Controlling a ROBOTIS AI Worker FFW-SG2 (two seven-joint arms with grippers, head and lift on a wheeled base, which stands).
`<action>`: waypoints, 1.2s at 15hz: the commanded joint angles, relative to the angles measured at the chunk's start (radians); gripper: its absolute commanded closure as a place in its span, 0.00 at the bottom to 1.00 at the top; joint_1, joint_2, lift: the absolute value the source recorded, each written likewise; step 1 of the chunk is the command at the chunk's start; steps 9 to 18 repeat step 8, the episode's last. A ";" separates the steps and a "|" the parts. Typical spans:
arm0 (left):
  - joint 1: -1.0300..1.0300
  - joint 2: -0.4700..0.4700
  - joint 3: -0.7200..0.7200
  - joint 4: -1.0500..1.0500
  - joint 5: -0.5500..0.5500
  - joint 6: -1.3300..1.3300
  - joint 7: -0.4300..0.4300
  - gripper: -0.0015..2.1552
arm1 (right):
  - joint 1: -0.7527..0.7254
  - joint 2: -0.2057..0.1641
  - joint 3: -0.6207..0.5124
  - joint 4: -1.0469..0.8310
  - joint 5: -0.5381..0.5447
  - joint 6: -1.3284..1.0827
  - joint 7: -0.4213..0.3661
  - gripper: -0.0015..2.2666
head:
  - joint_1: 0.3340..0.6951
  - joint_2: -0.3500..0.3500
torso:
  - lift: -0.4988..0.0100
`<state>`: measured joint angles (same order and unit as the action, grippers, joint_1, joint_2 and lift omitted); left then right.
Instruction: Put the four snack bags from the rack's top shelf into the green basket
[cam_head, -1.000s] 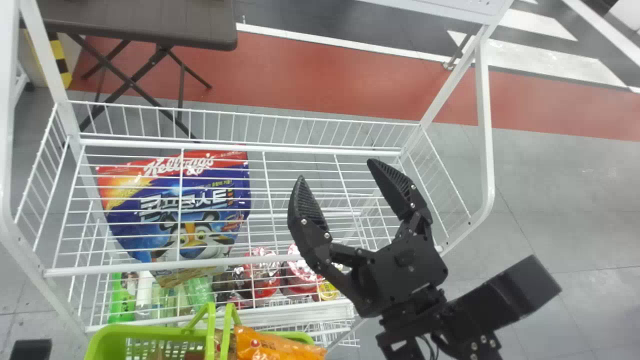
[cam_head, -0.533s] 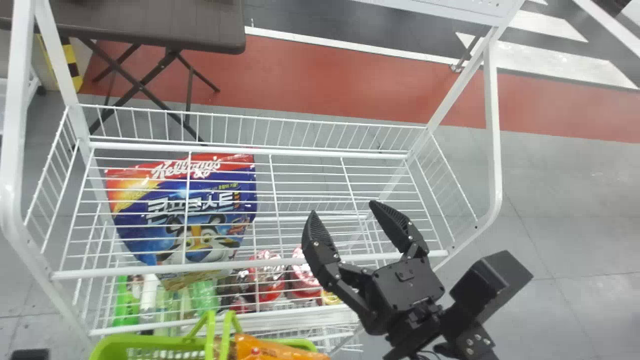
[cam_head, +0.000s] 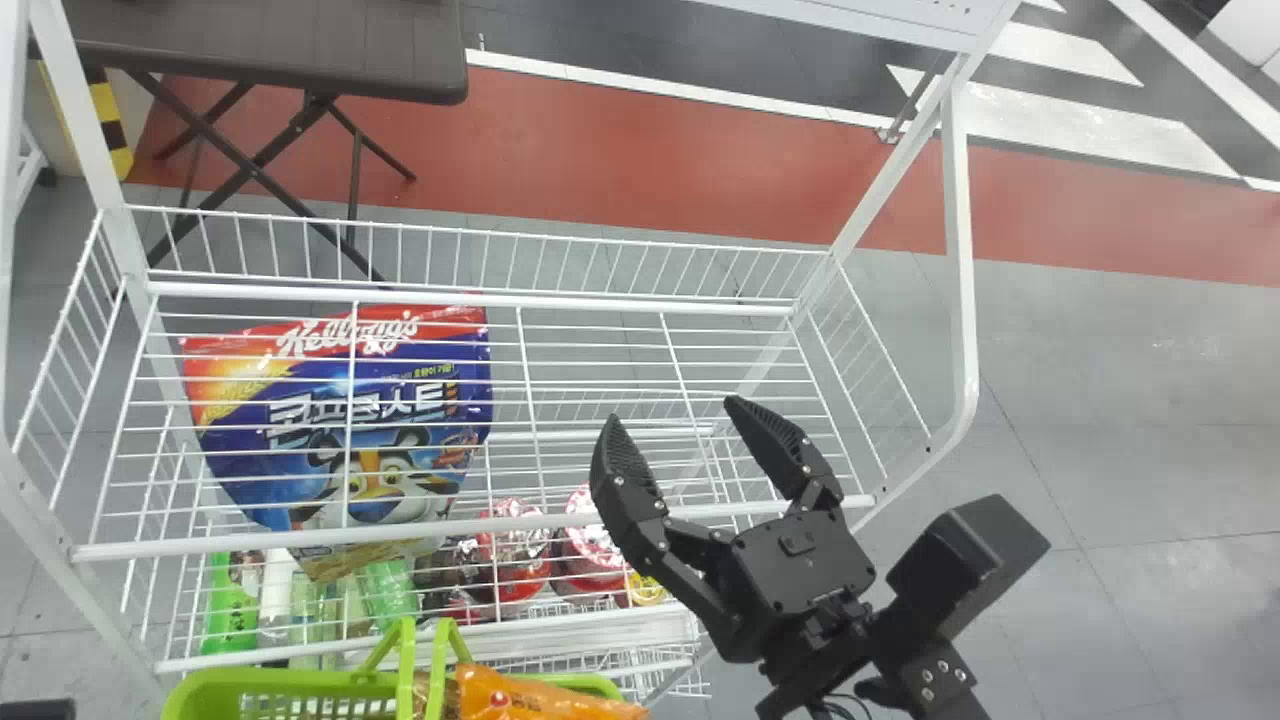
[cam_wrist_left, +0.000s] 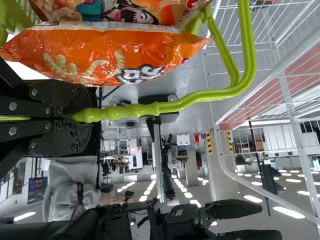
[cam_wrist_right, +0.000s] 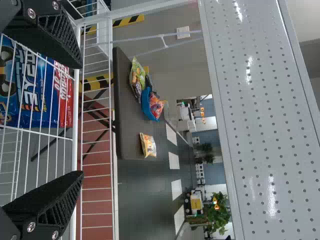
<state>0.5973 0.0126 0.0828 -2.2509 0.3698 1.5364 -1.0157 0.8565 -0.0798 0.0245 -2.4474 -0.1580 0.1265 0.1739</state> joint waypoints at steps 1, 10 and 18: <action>-0.001 0.001 0.002 -0.003 0.000 0.000 -0.001 1.00 | 0.006 0.000 -0.002 -0.007 0.000 0.002 -0.001 0.02 | 1.00 0.00 | 0.98; -0.002 0.000 0.002 -0.001 0.000 0.000 0.000 1.00 | 0.007 0.000 -0.002 -0.004 0.000 -0.001 0.001 0.03 | 1.00 0.00 | 0.98; -0.002 0.000 0.002 -0.001 0.000 0.000 0.000 1.00 | 0.007 0.000 -0.002 -0.004 0.000 -0.001 0.001 0.03 | 1.00 0.00 | 0.98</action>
